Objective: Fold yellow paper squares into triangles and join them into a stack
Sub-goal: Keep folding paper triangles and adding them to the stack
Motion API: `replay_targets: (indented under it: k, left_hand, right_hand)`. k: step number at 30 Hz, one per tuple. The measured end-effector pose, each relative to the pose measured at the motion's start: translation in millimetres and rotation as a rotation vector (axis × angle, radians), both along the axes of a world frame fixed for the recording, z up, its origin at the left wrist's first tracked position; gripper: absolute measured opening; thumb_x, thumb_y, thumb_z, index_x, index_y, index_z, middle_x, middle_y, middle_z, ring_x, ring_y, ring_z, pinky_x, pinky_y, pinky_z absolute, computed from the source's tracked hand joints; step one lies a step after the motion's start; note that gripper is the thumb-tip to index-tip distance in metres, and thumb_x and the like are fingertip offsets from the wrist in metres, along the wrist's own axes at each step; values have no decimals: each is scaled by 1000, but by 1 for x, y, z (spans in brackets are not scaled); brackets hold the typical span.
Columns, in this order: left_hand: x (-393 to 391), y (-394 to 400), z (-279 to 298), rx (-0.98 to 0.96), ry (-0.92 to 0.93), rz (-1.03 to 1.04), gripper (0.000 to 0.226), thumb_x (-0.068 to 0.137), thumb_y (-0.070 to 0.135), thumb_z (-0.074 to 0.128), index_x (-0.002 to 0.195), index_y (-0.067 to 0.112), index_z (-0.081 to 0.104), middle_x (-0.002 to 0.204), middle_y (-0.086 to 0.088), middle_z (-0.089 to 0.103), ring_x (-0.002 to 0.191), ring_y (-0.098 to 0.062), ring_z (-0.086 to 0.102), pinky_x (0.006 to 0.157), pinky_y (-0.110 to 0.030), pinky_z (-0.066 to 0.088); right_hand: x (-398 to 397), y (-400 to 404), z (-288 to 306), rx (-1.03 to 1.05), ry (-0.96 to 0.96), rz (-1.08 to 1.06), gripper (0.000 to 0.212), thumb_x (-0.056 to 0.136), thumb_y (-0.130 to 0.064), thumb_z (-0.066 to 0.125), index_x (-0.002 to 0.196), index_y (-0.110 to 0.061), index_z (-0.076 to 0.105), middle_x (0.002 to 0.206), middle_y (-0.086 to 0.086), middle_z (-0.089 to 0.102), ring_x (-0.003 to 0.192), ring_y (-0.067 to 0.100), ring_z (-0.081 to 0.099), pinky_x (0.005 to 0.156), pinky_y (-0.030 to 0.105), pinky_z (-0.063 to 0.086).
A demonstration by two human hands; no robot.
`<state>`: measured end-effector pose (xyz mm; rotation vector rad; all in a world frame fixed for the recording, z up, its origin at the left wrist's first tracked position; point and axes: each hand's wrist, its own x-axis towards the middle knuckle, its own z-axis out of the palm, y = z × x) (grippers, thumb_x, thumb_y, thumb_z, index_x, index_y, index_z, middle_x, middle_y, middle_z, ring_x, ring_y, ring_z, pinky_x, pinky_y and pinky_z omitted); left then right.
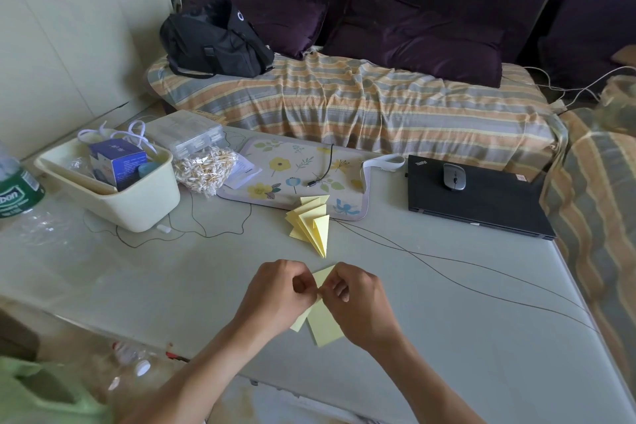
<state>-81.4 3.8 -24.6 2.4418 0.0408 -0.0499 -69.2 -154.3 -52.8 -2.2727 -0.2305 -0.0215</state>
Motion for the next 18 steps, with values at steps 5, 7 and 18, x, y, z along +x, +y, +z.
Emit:
replay_targets:
  k: [5,7,18]
  left_hand:
    - [0,2,1,-20,-17,45,8,86,26,72,79,23,76,70,14,71,65,0,65,53,-10,42]
    - [0,3,2,-20,-17,50,8,86,23,71,78,22,75,69,13,71,65,-2,66,55,-13,45]
    - [-2,-1,3,-33,46,45,7,83,28,73,80,23,76,71,14,71,67,-1,66,53,-8,41]
  right_hand:
    - [5,-5,-2,50,-36,-45,10,84,-10,69,76,-14,65,68,-7,64,74,11,58,60,17,44]
    - [5,-6,-2,67,-20,-40,8,85,-11,69,78,-14,66,70,-5,66,74,13,59,62,19,47]
    - [1,2,0,30,26,-29,8,87,-13,63,79,-11,65,69,-7,60,65,2,54,60,15,42]
